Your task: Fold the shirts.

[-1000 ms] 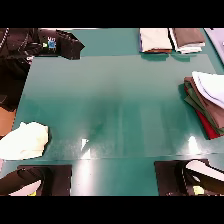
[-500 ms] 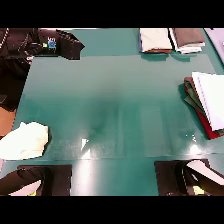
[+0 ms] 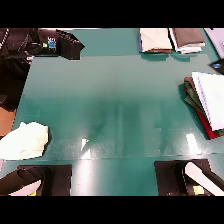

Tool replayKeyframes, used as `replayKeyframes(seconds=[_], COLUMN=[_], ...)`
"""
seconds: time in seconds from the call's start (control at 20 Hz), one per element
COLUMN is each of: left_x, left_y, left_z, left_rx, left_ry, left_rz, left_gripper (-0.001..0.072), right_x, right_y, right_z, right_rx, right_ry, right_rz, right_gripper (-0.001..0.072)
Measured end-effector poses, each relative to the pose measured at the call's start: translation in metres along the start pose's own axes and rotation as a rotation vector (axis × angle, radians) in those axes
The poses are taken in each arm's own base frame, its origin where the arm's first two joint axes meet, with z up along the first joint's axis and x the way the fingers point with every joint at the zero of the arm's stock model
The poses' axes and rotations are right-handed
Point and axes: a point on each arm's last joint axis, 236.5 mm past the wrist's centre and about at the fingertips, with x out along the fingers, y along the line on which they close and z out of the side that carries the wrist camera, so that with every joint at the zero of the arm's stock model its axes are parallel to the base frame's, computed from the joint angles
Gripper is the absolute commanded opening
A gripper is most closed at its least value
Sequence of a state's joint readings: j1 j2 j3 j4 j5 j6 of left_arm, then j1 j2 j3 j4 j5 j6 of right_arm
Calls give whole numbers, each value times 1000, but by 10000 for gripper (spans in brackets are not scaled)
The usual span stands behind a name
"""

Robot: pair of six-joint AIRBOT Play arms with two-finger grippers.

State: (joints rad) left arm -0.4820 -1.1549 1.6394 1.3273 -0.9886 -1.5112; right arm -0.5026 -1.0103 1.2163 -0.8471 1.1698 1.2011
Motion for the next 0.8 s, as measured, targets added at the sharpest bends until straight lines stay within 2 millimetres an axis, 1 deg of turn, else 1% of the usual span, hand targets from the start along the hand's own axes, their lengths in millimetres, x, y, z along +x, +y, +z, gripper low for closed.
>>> replayKeyframes(seconds=[0.05,0.1,0.2,0.3,0.4,0.45,0.6,0.8], left_x=[0,0,0,0,0,0,0,0], left_y=[0,0,0,0,0,0,0,0], left_z=[0,0,0,1,2,2,3,3], left_rx=[0,0,0,0,0,0,0,0], left_ry=[0,0,-1,-5,-8,-9,-12,-13], left_rz=[0,0,0,0,1,1,1,1], left_gripper=[22,22,22,22,22,22,22,23], right_x=[11,19,32,38,40,41,42,42], right_y=[27,51,93,126,148,155,169,175], right_z=[-5,-11,-24,-37,-48,-51,-59,-63], right_rx=[-48,-90,-168,-223,-262,-276,-300,-311], right_ry=[20,37,67,92,112,116,130,137], right_rz=[49,90,164,223,264,277,305,317], right_gripper=[368,273,16,18,18,17,17,17])
